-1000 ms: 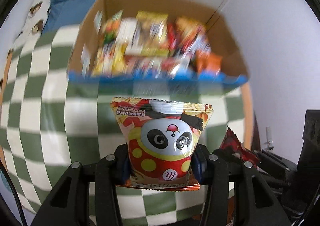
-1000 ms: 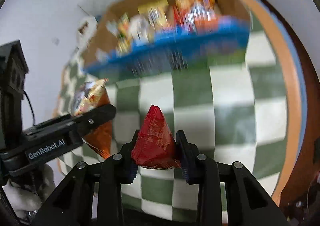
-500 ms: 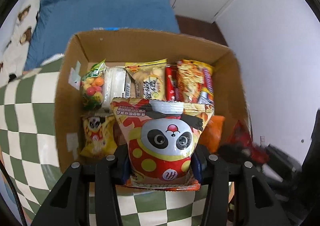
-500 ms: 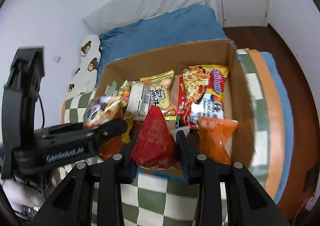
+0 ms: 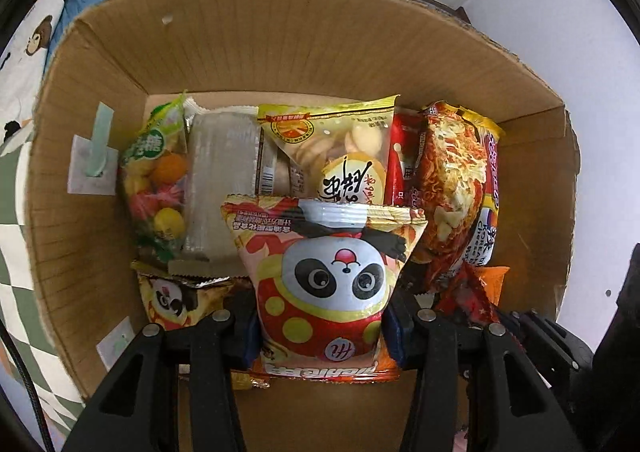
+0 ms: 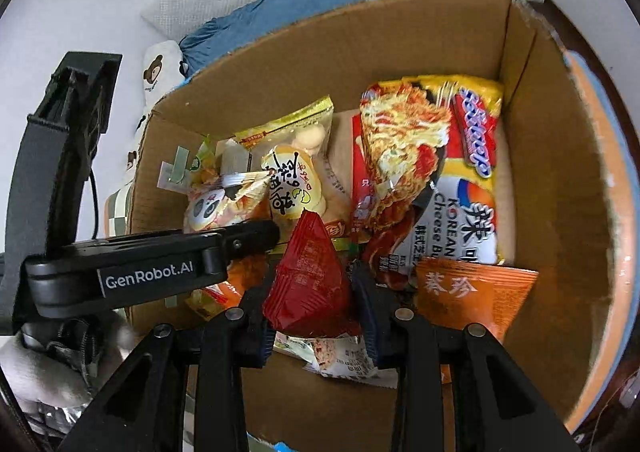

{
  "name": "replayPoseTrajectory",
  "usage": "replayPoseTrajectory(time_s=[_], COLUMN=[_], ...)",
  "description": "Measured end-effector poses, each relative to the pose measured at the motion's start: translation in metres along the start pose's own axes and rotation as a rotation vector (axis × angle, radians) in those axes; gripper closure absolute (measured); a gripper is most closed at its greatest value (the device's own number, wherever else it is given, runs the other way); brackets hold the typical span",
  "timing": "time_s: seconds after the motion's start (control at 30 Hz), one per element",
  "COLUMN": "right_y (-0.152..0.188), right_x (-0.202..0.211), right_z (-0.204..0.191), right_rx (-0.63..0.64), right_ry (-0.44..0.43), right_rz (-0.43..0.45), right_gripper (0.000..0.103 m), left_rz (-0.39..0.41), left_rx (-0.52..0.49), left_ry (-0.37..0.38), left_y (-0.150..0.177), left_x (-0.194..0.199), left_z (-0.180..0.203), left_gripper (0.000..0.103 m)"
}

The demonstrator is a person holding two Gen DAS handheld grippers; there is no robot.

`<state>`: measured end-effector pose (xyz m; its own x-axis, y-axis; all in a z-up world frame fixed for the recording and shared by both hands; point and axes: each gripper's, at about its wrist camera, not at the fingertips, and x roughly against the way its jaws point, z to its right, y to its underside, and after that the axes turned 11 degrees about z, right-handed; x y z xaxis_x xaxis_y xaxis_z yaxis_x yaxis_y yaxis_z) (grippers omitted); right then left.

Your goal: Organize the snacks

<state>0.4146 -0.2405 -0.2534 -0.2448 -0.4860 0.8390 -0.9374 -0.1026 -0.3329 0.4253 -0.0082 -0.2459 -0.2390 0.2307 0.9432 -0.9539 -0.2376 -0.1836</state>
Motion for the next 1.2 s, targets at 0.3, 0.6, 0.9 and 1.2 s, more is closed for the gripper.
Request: replayPoseTrajectory(time_s=[0.3,0.6,0.9,1.2], right_y=[-0.003,-0.001,0.008,0.010], right_x=[-0.003,0.031,0.054,0.072], right_z=[0.012,0.015,0.018,0.021], right_rx=[-0.029,0.037,0.090,0.097], right_ry=[0.047,0.194,0.306,0.332], right_rz=[-0.007,0.048,0.089,0.125], right_gripper=[0.030,0.011,0.006,0.006], left_rz=[0.045,0.196,0.240,0.312], left_rx=[-0.020,-0.126,-0.112,-0.128], left_ry=[-0.026,-0.146,-0.137,-0.153], left_y=[0.006,0.025,0.051,0.060], left_x=[0.004,0.041,0.058,0.082], left_z=[0.009,0.021,0.012,0.020], left_gripper=[0.024,0.003,0.003,0.003])
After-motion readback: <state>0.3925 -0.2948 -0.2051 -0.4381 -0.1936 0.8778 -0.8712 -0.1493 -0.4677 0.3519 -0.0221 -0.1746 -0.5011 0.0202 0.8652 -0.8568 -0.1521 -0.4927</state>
